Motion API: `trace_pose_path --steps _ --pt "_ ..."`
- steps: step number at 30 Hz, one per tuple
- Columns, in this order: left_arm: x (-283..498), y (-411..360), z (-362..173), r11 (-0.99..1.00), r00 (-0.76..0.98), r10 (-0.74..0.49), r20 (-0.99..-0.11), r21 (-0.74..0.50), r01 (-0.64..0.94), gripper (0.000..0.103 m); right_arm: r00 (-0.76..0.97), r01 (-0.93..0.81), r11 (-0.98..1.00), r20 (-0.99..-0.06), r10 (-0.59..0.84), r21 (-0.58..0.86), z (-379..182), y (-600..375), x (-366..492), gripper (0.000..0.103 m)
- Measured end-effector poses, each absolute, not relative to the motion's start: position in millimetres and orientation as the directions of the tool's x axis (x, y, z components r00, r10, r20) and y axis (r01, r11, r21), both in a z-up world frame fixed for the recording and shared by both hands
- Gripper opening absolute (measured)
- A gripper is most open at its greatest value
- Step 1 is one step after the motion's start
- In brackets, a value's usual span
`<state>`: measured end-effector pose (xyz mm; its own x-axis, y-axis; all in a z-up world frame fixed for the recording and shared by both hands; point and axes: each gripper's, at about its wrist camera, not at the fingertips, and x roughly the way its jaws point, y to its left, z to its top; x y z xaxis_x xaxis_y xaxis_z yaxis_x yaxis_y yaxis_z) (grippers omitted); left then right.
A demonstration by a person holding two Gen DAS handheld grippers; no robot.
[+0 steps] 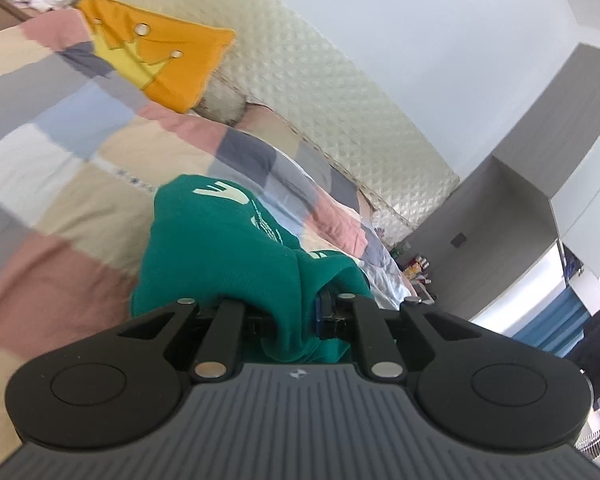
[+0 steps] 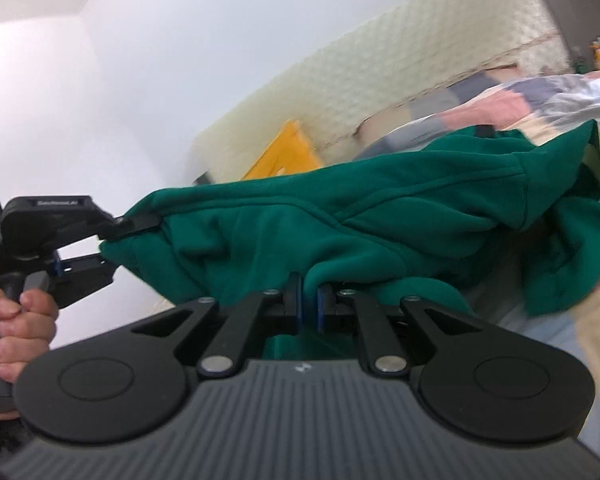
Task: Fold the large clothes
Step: 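Lift the hoodie with both grippers and shake it loose above the bed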
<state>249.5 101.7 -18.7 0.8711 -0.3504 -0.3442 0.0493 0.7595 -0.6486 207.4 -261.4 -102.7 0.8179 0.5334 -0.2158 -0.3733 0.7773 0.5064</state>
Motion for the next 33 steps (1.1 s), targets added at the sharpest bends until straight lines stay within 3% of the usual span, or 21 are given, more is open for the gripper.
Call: trace_pose_path --steps 5,8,11,17,18,19,21,26,30,33 --pt "192 129 -36 0.739 0.883 -0.319 -0.344 -0.674 0.005 0.015 0.750 -0.392 0.749 -0.286 0.597 0.534 -117 -241 186 0.011" --pt "171 136 -53 0.746 0.883 -0.319 -0.345 -0.665 0.010 0.015 0.718 -0.370 0.790 -0.389 0.577 0.490 -120 -225 183 0.012" --pt "167 134 -81 0.757 0.876 -0.312 -0.368 -0.654 -0.005 0.017 0.698 -0.337 0.846 -0.494 0.519 0.413 -127 -208 183 0.013" --pt "176 138 -136 0.750 0.849 -0.296 -0.437 -0.657 -0.076 0.021 0.637 -0.232 0.848 -0.584 0.503 0.477 -145 -213 190 0.017" --pt "177 140 -138 0.757 0.848 -0.291 -0.442 -0.649 -0.078 0.022 0.629 -0.203 0.842 -0.592 0.503 0.500 -148 -217 189 0.027" --pt "177 141 -139 0.764 0.846 -0.286 -0.450 -0.640 -0.082 0.023 0.629 -0.174 0.836 -0.594 0.502 0.521 -150 -221 189 0.044" --pt "178 142 -140 0.769 0.839 -0.291 -0.459 -0.635 -0.080 0.026 0.646 -0.130 0.820 -0.579 0.497 0.558 -150 -231 186 0.064" --pt "186 146 -146 0.752 0.825 -0.297 -0.482 -0.650 -0.109 0.057 0.718 -0.120 0.790 -0.497 0.486 0.601 -142 -242 179 0.065" --pt "194 153 -153 0.697 0.811 -0.331 -0.483 -0.704 -0.135 0.066 0.738 -0.125 0.765 -0.457 0.497 0.631 -146 -242 191 0.066" --pt "198 156 -157 0.677 0.806 -0.346 -0.481 -0.722 -0.140 0.074 0.748 -0.134 0.732 -0.417 0.517 0.668 -151 -239 202 0.094"
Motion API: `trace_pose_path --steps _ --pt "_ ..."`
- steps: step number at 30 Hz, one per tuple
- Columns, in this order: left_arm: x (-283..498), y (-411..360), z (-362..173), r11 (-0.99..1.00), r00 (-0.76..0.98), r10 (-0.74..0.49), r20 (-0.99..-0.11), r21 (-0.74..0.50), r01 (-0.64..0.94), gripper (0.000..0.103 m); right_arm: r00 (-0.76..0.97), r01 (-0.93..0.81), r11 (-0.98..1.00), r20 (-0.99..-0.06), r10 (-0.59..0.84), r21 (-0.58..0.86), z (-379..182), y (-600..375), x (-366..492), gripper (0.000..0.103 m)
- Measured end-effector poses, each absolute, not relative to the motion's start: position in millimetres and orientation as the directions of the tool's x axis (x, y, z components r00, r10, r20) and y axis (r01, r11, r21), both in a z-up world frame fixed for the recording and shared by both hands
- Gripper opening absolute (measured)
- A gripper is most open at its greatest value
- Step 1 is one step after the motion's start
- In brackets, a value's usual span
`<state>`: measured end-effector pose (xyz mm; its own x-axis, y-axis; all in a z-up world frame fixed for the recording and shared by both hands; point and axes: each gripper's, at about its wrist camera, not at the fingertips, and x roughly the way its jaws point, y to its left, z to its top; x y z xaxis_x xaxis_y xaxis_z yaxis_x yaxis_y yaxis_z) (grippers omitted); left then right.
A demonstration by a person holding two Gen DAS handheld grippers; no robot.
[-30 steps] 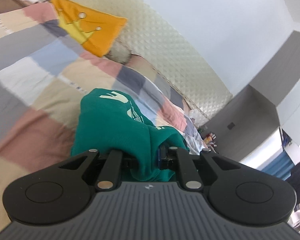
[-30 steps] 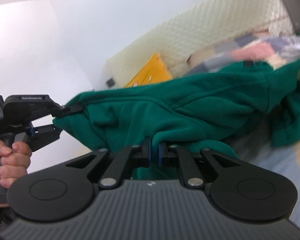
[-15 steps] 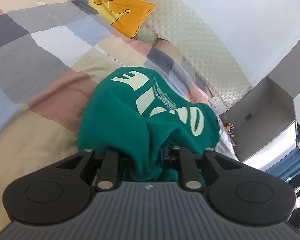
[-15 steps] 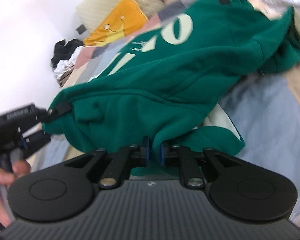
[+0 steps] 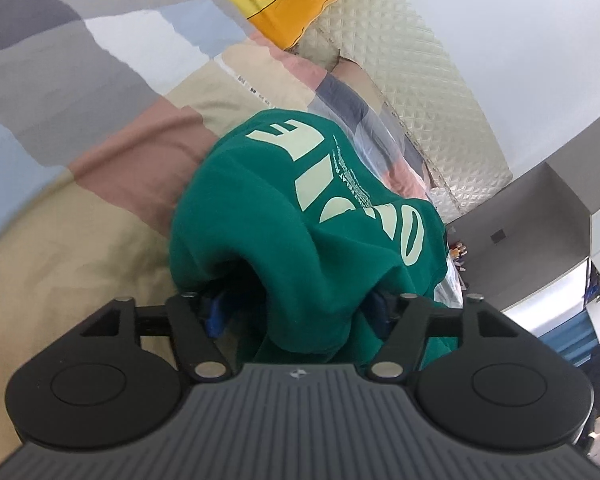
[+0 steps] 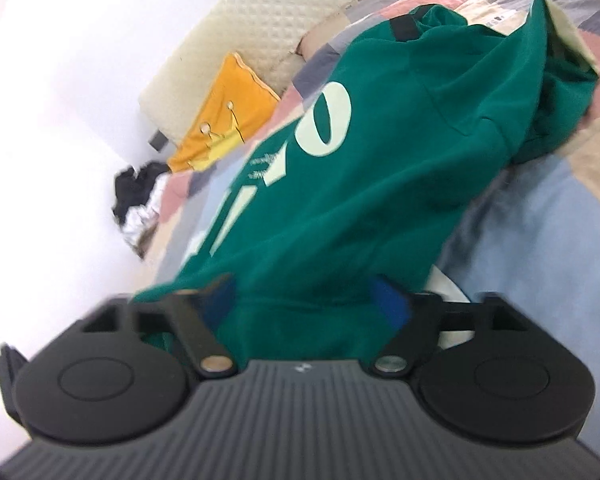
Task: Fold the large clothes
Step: 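Lift the hoodie with both grippers and shake it loose above the bed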
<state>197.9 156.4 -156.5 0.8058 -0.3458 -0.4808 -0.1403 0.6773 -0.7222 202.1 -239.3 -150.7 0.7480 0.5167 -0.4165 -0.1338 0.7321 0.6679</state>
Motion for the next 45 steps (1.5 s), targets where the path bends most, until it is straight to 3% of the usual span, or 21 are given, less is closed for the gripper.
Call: trace_pose_path --steps 6,11,12,13,14,16,19,24,31,34,38,42,44,45 --pt "190 163 -154 0.614 0.828 -0.372 -0.420 -0.780 -0.120 0.087 0.760 -0.090 0.662 -0.378 0.528 0.744 -160 -237 222 0.093" --pt "187 167 -152 0.581 0.838 -0.388 -0.385 -0.808 -0.102 0.091 0.764 -0.007 0.657 -0.420 0.490 0.754 -172 -241 230 0.093" --pt "187 168 -153 0.576 0.837 -0.389 -0.384 -0.811 -0.105 0.091 0.756 0.010 0.670 -0.444 0.481 0.742 -173 -240 231 0.087" --pt "188 168 -154 0.573 0.837 -0.389 -0.386 -0.812 -0.108 0.091 0.747 0.023 0.685 -0.468 0.473 0.729 -174 -239 232 0.065" --pt "189 169 -156 0.569 0.836 -0.387 -0.389 -0.814 -0.115 0.091 0.743 0.032 0.692 -0.481 0.466 0.721 -176 -238 232 0.056" --pt "187 173 -160 0.564 0.850 -0.342 -0.400 -0.811 -0.155 0.091 0.741 0.046 0.688 -0.487 0.463 0.724 -177 -240 230 0.024" --pt "186 185 -167 0.535 0.864 -0.295 -0.409 -0.819 -0.205 0.090 0.752 0.046 0.650 -0.455 0.478 0.759 -177 -246 225 0.010" --pt "187 197 -178 0.422 0.861 -0.364 -0.356 -0.887 -0.188 0.090 0.789 -0.012 0.682 -0.412 0.456 0.731 -158 -247 210 0.008" --pt "184 178 -170 0.450 0.846 -0.431 -0.315 -0.887 -0.101 0.090 0.877 -0.058 0.741 -0.320 0.358 0.669 -128 -258 176 0.007" --pt "181 167 -168 0.446 0.821 -0.476 -0.315 -0.891 -0.083 0.090 0.894 0.013 0.765 -0.350 0.279 0.644 -123 -267 166 0.008" --pt "173 142 -162 0.470 0.786 -0.541 -0.300 -0.882 -0.013 0.090 0.863 0.143 0.772 -0.461 0.209 0.620 -138 -275 170 0.008" --pt "178 127 -159 0.553 0.782 -0.521 -0.344 -0.833 0.002 0.090 0.845 0.163 0.733 -0.477 0.242 0.660 -148 -274 175 0.010" --pt "179 130 -164 0.527 0.779 -0.528 -0.338 -0.850 -0.012 0.090 0.842 0.164 0.722 -0.477 0.252 0.672 -149 -274 178 0.017" --pt "178 131 -166 0.517 0.779 -0.529 -0.336 -0.856 -0.018 0.090 0.837 0.174 0.713 -0.483 0.256 0.679 -152 -275 178 0.032"
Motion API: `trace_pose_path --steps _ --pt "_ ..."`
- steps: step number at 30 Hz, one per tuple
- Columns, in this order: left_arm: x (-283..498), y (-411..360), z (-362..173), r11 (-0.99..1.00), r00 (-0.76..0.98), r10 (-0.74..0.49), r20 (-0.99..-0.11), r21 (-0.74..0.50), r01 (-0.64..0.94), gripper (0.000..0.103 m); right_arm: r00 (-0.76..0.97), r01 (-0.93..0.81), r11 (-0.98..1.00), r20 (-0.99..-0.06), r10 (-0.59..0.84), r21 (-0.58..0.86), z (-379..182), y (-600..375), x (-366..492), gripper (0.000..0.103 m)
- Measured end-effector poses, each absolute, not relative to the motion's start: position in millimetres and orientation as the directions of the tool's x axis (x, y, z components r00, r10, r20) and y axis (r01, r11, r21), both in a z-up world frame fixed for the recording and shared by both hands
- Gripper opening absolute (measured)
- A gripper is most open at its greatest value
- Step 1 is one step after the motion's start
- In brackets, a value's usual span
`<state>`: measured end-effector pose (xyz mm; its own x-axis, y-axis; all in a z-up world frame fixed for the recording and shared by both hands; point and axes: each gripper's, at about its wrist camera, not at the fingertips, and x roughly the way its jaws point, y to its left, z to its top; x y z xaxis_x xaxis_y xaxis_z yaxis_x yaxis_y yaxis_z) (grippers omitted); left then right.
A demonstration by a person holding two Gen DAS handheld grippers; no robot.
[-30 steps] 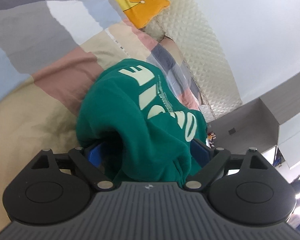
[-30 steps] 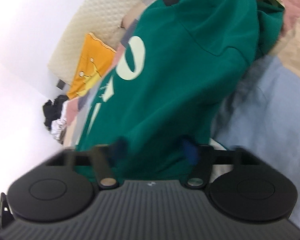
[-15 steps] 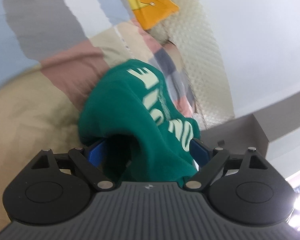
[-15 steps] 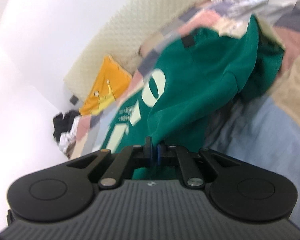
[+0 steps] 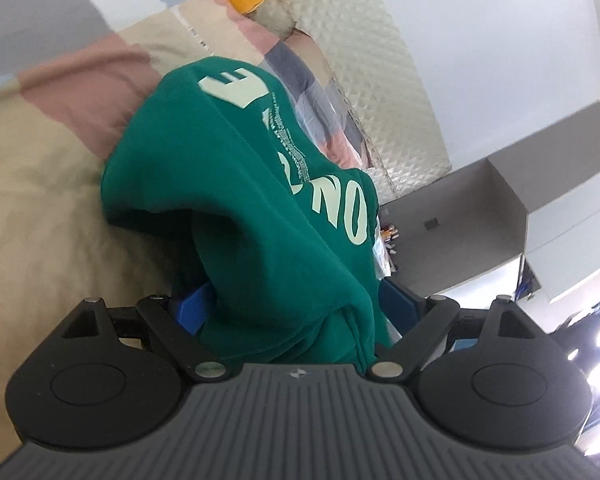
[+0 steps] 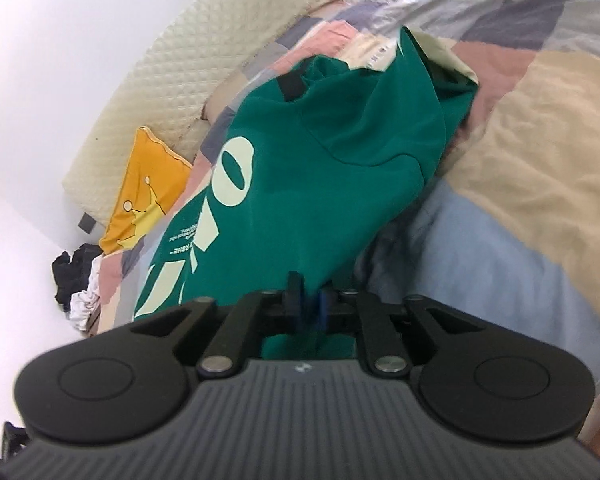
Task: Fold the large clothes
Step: 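Lift the hoodie with both grippers and shake it loose above the bed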
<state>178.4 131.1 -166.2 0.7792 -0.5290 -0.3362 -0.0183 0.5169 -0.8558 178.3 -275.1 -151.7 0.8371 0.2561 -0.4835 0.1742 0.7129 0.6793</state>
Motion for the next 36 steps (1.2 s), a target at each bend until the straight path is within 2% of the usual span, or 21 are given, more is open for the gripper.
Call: trace_pose_path --steps 1,3,15,18,21,22,23,24,25,26,27,30,32,36 --pt "178 132 -168 0.509 0.779 -0.528 -0.337 -0.861 -0.027 0.090 0.834 0.186 0.698 -0.486 0.260 0.692 -154 -276 179 0.060" --pt "177 133 -171 0.482 0.779 -0.536 -0.327 -0.875 -0.036 0.090 0.833 0.197 0.640 -0.471 0.289 0.742 -163 -281 176 0.086" --pt "203 127 -180 0.440 0.787 -0.531 -0.315 -0.896 -0.062 0.090 0.775 0.205 0.578 -0.492 0.397 0.790 -186 -265 209 0.084" --pt "217 119 -186 0.471 0.763 -0.542 -0.352 -0.879 -0.071 0.089 0.759 0.203 0.584 -0.503 0.414 0.786 -191 -262 217 0.084" --pt "229 115 -193 0.498 0.753 -0.528 -0.393 -0.861 -0.101 0.081 0.735 0.228 0.577 -0.527 0.426 0.784 -200 -262 226 0.074" --pt "232 115 -195 0.501 0.757 -0.521 -0.394 -0.859 -0.103 0.071 0.729 0.233 0.576 -0.533 0.430 0.784 -202 -261 229 0.070" --pt "235 116 -196 0.515 0.755 -0.512 -0.410 -0.850 -0.113 0.056 0.723 0.232 0.578 -0.536 0.436 0.783 -203 -260 231 0.066" --pt "237 117 -196 0.513 0.752 -0.512 -0.415 -0.850 -0.120 0.051 0.721 0.224 0.585 -0.536 0.439 0.780 -204 -260 232 0.058" --pt "237 119 -197 0.493 0.753 -0.524 -0.398 -0.863 -0.113 0.041 0.722 0.209 0.592 -0.531 0.443 0.778 -203 -259 233 0.047" --pt "236 122 -196 0.479 0.758 -0.530 -0.380 -0.872 -0.103 0.029 0.728 0.186 0.594 -0.516 0.451 0.782 -200 -259 232 0.042" --pt "233 124 -192 0.485 0.769 -0.520 -0.373 -0.870 -0.094 0.024 0.733 0.167 0.594 -0.502 0.458 0.787 -197 -259 232 0.033" --pt "224 127 -178 0.472 0.793 -0.514 -0.328 -0.880 -0.058 0.016 0.770 0.075 0.604 -0.431 0.471 0.794 -179 -257 226 0.025" --pt "216 125 -164 0.501 0.808 -0.500 -0.312 -0.865 -0.024 0.009 0.798 0.008 0.587 -0.359 0.484 0.809 -164 -258 217 0.023" --pt "196 126 -135 0.508 0.839 -0.493 -0.229 -0.859 0.065 0.008 0.826 -0.126 0.557 -0.224 0.517 0.821 -135 -262 195 0.022"
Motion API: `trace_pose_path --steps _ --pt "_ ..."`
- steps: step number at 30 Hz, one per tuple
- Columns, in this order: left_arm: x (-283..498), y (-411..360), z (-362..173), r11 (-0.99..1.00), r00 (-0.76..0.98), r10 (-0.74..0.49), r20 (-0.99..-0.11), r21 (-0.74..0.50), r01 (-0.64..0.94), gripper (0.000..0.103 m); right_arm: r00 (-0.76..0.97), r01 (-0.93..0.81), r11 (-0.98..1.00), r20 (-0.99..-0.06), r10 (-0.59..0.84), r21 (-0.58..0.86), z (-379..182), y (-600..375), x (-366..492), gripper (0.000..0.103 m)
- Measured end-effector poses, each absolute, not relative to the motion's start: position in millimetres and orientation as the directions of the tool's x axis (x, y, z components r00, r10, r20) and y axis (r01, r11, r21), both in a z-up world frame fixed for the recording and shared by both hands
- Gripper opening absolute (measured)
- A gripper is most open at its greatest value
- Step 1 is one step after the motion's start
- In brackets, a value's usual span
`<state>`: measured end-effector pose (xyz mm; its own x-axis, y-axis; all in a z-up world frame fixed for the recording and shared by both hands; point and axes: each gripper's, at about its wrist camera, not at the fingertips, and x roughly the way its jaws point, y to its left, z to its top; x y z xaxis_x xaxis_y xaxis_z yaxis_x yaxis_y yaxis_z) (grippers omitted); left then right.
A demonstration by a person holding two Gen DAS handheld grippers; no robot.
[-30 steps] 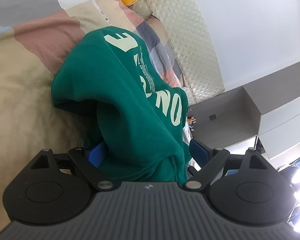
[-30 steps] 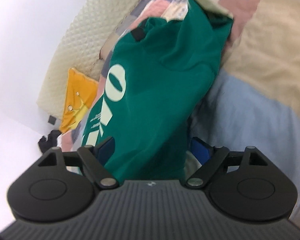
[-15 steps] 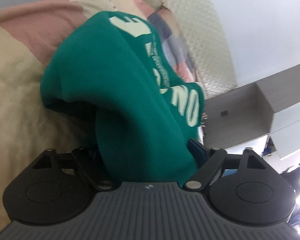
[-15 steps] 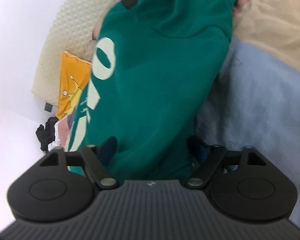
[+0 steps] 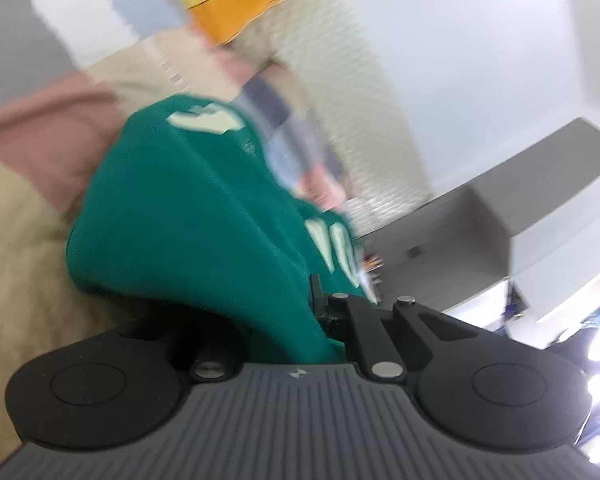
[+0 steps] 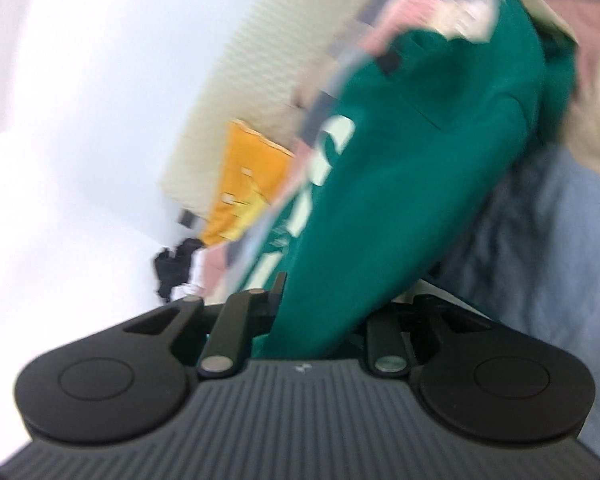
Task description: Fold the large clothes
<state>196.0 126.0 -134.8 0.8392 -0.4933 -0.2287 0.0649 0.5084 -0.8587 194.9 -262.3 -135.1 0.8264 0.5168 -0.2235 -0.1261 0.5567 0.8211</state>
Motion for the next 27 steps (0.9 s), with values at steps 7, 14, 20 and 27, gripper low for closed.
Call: trace_pose_path --steps 7,14,20,27 --pt "159 125 -77 0.555 0.868 -0.479 -0.134 -0.812 0.181 0.008 0.826 -0.305 0.552 -0.073 0.559 0.776 -73 -268 153 0.022" --pt "129 122 5 0.604 0.892 -0.451 -0.014 -0.741 0.294 0.009 0.812 -0.441 0.585 0.026 0.583 0.680 7 -268 119 0.022" --pt "95 122 81 0.661 0.904 -0.425 0.051 -0.665 0.349 0.009 0.800 -0.510 0.576 0.105 0.591 0.639 72 -269 95 0.022" --pt "59 135 148 0.683 0.914 -0.390 0.107 -0.632 0.366 0.009 0.784 -0.569 0.624 0.125 0.608 0.535 136 -256 72 0.022"
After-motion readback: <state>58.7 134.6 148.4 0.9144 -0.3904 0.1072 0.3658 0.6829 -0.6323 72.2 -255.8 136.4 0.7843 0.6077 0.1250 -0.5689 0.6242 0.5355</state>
